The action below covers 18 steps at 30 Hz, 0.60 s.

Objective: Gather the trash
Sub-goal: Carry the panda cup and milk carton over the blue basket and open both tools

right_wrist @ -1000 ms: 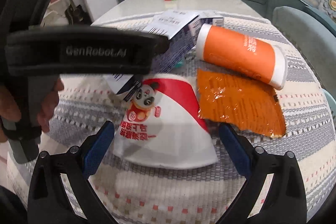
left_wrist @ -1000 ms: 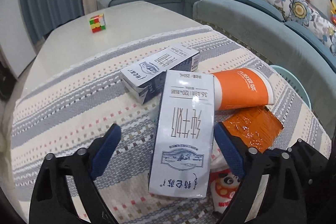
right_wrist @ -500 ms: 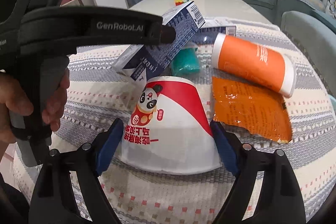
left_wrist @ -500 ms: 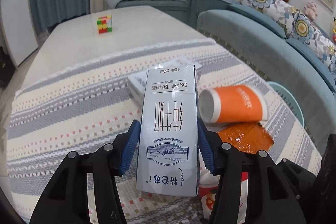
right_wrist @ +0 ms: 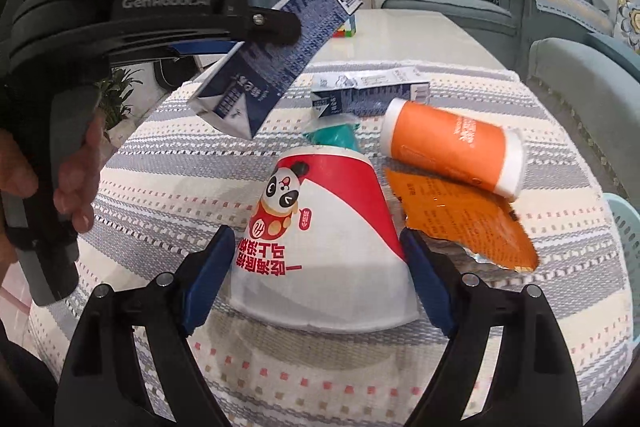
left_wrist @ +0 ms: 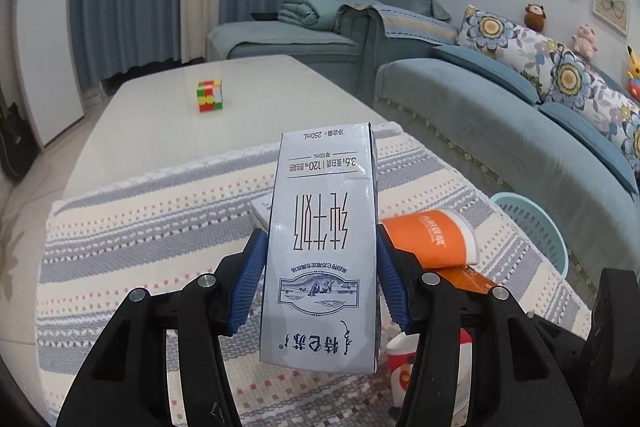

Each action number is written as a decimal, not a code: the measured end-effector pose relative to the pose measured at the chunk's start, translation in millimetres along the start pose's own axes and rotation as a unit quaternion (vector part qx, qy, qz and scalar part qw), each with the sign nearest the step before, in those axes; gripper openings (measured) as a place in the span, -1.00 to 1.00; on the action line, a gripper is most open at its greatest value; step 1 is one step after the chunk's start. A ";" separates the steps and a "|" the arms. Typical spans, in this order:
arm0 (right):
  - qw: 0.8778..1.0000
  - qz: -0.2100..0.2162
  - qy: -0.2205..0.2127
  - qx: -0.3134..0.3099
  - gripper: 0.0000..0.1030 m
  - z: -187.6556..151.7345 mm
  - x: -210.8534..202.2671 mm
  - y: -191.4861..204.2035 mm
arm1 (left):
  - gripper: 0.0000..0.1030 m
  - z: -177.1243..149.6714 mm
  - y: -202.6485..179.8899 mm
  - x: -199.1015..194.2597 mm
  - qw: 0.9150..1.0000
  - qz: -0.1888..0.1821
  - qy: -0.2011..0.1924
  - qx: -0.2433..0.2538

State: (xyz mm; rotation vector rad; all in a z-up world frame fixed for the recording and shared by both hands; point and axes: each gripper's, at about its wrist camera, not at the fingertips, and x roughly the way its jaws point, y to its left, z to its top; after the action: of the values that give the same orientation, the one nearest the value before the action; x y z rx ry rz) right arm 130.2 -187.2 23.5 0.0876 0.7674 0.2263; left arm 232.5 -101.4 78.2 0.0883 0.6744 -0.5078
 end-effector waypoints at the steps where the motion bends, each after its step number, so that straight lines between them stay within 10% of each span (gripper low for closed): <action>1: 1.000 -0.001 -0.004 0.001 0.55 0.3 -4.3 -2.0 | 0.00 1.3 -2.7 -2.2 1.000 0.003 -0.001 0.011; 18: 0.994 -0.038 -0.085 0.052 0.55 -1.3 -93.0 -105.7 | 0.00 24.8 -93.4 -18.4 0.998 -0.010 -0.035 0.046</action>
State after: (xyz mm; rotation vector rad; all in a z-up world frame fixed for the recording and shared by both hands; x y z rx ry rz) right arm 82.6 -311.8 68.6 0.1749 0.6119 0.1050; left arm 189.9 -181.4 116.8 0.1505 0.5838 -0.5588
